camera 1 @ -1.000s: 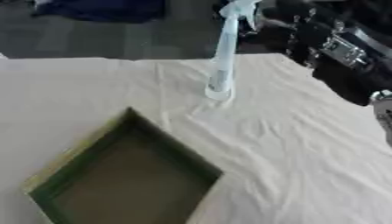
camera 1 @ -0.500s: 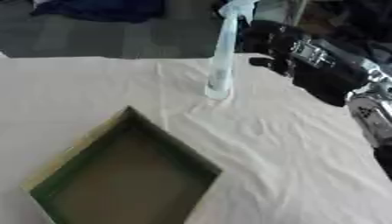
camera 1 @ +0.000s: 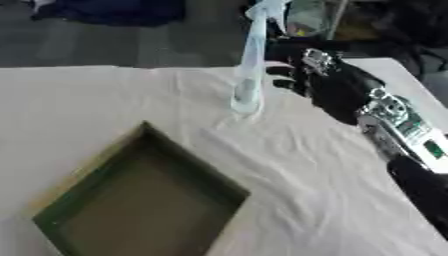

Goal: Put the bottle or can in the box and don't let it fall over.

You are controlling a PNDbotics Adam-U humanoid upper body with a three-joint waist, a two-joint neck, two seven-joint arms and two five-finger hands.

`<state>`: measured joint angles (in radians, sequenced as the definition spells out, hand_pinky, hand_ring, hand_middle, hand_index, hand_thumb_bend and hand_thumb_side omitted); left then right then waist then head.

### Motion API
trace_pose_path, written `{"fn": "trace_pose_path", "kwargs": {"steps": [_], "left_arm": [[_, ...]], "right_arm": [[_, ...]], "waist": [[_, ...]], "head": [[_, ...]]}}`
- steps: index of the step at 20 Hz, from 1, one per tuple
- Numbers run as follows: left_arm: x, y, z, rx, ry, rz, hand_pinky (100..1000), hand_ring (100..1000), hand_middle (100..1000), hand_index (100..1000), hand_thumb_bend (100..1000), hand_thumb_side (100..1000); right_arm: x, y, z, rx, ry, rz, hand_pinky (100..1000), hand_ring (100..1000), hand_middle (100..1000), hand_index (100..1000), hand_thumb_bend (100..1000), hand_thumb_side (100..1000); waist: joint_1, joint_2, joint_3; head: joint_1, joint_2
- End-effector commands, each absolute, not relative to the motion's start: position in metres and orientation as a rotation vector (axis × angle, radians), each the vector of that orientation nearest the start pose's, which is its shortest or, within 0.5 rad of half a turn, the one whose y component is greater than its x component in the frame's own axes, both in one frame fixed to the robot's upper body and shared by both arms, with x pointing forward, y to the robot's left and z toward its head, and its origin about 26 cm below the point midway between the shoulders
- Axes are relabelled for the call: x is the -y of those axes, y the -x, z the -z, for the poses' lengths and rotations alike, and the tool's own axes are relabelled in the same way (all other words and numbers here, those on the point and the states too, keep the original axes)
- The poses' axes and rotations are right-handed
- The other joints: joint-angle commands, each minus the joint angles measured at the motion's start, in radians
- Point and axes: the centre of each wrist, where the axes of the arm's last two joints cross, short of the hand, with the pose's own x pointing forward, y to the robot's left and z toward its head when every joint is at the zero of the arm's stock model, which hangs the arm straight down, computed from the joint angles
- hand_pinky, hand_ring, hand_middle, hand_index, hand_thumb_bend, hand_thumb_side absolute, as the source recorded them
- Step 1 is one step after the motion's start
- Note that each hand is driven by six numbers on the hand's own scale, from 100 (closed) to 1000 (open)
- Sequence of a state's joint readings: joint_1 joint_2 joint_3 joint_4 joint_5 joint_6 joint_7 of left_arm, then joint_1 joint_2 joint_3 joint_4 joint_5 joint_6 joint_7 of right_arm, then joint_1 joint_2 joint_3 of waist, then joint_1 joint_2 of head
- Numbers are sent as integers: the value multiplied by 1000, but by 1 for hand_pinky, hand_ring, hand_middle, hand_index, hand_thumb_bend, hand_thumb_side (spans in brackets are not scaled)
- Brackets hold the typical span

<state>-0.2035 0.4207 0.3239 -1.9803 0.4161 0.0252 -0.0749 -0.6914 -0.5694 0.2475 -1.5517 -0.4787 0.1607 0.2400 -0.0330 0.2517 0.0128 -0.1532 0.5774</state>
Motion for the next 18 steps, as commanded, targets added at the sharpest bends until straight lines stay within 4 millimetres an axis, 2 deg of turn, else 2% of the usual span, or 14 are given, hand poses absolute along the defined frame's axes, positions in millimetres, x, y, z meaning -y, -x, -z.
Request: {"fn": "trace_pose_path", "kwargs": {"steps": [1, 3, 6, 14, 18], "left_arm": [[-363, -275, -219, 2257, -68, 96, 963, 1000, 948, 723, 122, 747], [-363, -275, -218, 2256, -68, 96, 963, 1000, 948, 723, 122, 747], [-362, -275, -218, 2256, -67, 97, 963, 1000, 949, 723, 121, 747], [-361, -276, -218, 2256, -56, 101, 963, 1000, 950, 722, 121, 747], [-361, -276, -218, 2254, -53, 104, 963, 1000, 951, 722, 121, 747]], "right_arm": [[253, -392, -240, 1879, -289, -711, 1000, 1000, 1000, 1000, 100, 785], [254, -391, -241, 1887, -298, -697, 1000, 1000, 1000, 1000, 100, 770], [253, -388, -246, 1912, -294, -666, 1000, 1000, 1000, 1000, 100, 672], [245, -395, -245, 1880, -186, -602, 1000, 1000, 1000, 1000, 100, 878], [239, -404, -244, 1865, -137, -553, 1000, 1000, 1000, 1000, 100, 900]], "waist": [[4, -26, -3], [5, -25, -5], [6, -25, -7], [9, -23, -5], [10, -24, -4]], "head": [[-7, 1], [-7, -1], [-7, -4], [-11, -6], [-20, -3]]}}
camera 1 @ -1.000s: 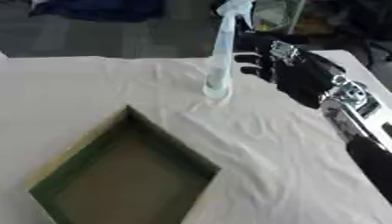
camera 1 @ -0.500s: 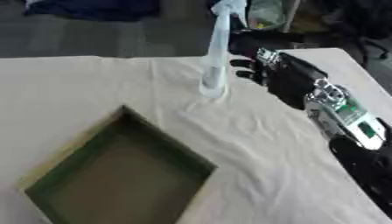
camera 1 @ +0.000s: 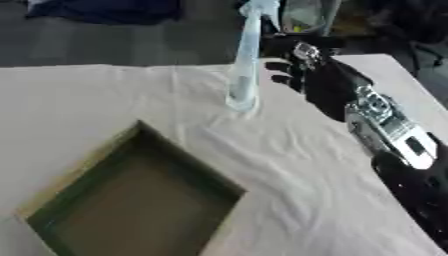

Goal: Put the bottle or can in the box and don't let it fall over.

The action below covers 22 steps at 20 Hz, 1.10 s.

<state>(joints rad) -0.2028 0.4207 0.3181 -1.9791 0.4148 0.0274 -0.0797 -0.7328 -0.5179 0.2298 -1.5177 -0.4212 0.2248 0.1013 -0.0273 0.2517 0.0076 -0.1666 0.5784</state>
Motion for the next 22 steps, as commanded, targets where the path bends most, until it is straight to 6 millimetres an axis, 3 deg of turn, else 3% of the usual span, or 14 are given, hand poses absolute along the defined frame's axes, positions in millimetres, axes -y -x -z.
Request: {"fn": "trace_pose_path", "kwargs": {"steps": [1, 5, 11, 12, 13, 14, 16, 18, 22], "left_arm": [[-361, -276, -218, 2254, -52, 105, 963, 1000, 951, 722, 121, 747], [-361, -276, -217, 2252, -50, 107, 963, 1000, 952, 722, 121, 747], [-360, -277, -218, 2255, -43, 109, 963, 1000, 954, 722, 120, 748], [-359, -277, -218, 2256, -42, 110, 963, 1000, 954, 722, 119, 748], [-359, -277, -218, 2257, -41, 111, 963, 1000, 954, 722, 119, 748], [-359, -277, -218, 2257, -40, 111, 963, 1000, 955, 722, 119, 748], [-359, -278, -218, 2258, -38, 112, 963, 1000, 955, 722, 119, 749], [-359, -278, -218, 2258, -36, 114, 964, 1000, 956, 722, 118, 750], [-358, -278, -217, 2257, -32, 117, 964, 1000, 957, 722, 118, 751]], "right_arm": [[238, -406, -243, 1864, -126, -545, 1000, 1000, 1000, 1000, 100, 905], [237, -412, -237, 1853, -93, -523, 1000, 1000, 1000, 1000, 100, 948], [236, -416, -239, 1872, -87, -526, 1000, 1000, 1000, 1000, 100, 872], [236, -416, -241, 1879, -89, -531, 1000, 1000, 1000, 1000, 100, 799], [236, -417, -242, 1888, -89, -537, 1000, 1000, 1000, 1000, 100, 783], [236, -417, -244, 1897, -89, -546, 1000, 1000, 1000, 1000, 100, 683], [237, -418, -246, 1915, -82, -563, 1000, 1000, 1000, 1000, 100, 615], [238, -420, -249, 1929, -64, -572, 1000, 1000, 1000, 1000, 100, 553], [238, -423, -251, 1936, -32, -604, 1000, 1000, 1000, 1000, 100, 526]], "waist": [[4, -24, 2], [4, -24, 2], [8, -19, 7], [8, -17, 8], [9, -15, 9], [10, -14, 10], [11, -11, 12], [12, -9, 14], [13, -4, 17]], "head": [[-8, -3], [-12, -4], [-18, -13], [-20, -15], [-21, -17], [-23, -18], [-26, -20], [-29, -20], [-37, -21]]}}
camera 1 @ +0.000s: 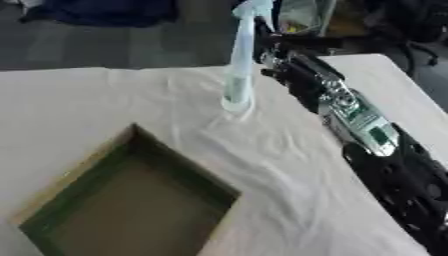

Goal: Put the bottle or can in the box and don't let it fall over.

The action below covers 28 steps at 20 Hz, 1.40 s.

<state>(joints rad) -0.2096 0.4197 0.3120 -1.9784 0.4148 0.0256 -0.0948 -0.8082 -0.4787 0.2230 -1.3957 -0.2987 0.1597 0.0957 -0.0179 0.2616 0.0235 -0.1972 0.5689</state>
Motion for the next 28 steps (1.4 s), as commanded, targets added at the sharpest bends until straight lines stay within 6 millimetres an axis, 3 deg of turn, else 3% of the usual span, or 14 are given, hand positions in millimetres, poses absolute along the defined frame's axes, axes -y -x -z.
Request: {"fn": "trace_pose_path", "kwargs": {"steps": [1, 14, 16, 17, 28], "left_arm": [[-358, -278, -217, 2257, -30, 118, 964, 1000, 957, 722, 118, 751], [-357, -279, -217, 2258, -23, 125, 965, 1000, 959, 722, 116, 753], [-357, -279, -217, 2260, -22, 127, 965, 1000, 959, 722, 115, 753], [-357, -280, -217, 2261, -21, 128, 965, 1000, 960, 722, 115, 752], [-357, -280, -217, 2267, -19, 135, 966, 1000, 962, 722, 112, 754]], "right_arm": [[238, -424, -252, 1935, -26, -606, 1000, 1000, 1000, 1000, 100, 530], [237, -426, -265, 1941, -14, -573, 1000, 1000, 1000, 1000, 100, 470], [237, -426, -267, 1950, -1, -562, 1000, 1000, 1000, 1000, 100, 506], [238, -426, -268, 1956, 7, -556, 1000, 1000, 1000, 1000, 100, 470], [240, -425, -278, 2001, 67, -493, 1000, 1000, 1000, 1000, 100, 470]], "waist": [[4, -12, 3], [6, 0, 15], [7, 2, 19], [8, 4, 22], [13, 18, 28]], "head": [[-9, -12], [-23, -24], [-24, -29], [-25, -32], [-27, -55]]}}
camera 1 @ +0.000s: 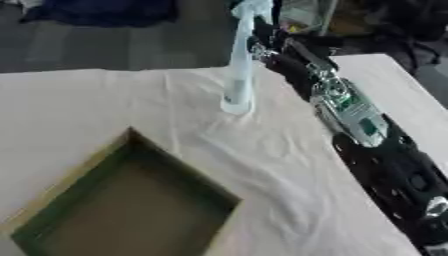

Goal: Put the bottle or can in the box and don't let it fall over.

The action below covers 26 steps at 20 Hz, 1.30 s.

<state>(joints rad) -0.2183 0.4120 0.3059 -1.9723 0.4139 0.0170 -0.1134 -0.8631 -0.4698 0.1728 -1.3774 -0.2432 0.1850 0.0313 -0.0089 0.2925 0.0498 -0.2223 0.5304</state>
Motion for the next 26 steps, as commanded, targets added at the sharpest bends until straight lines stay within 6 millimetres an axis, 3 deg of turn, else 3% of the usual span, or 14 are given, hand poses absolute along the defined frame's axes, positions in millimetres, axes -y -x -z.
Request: {"fn": "trace_pose_path", "kwargs": {"steps": [1, 26], "left_arm": [[-357, -280, -217, 2267, -20, 135, 966, 1000, 962, 722, 112, 755], [-357, -281, -216, 2277, -34, 146, 969, 1000, 968, 721, 105, 760]], "right_arm": [[240, -425, -278, 2002, 70, -488, 1000, 1000, 1000, 1000, 100, 470], [263, -422, -295, 2026, 134, -457, 1000, 1000, 1000, 1000, 100, 470]], "waist": [[5, -11, 1], [15, 23, 1]], "head": [[-2, -18], [2, -56]]}}
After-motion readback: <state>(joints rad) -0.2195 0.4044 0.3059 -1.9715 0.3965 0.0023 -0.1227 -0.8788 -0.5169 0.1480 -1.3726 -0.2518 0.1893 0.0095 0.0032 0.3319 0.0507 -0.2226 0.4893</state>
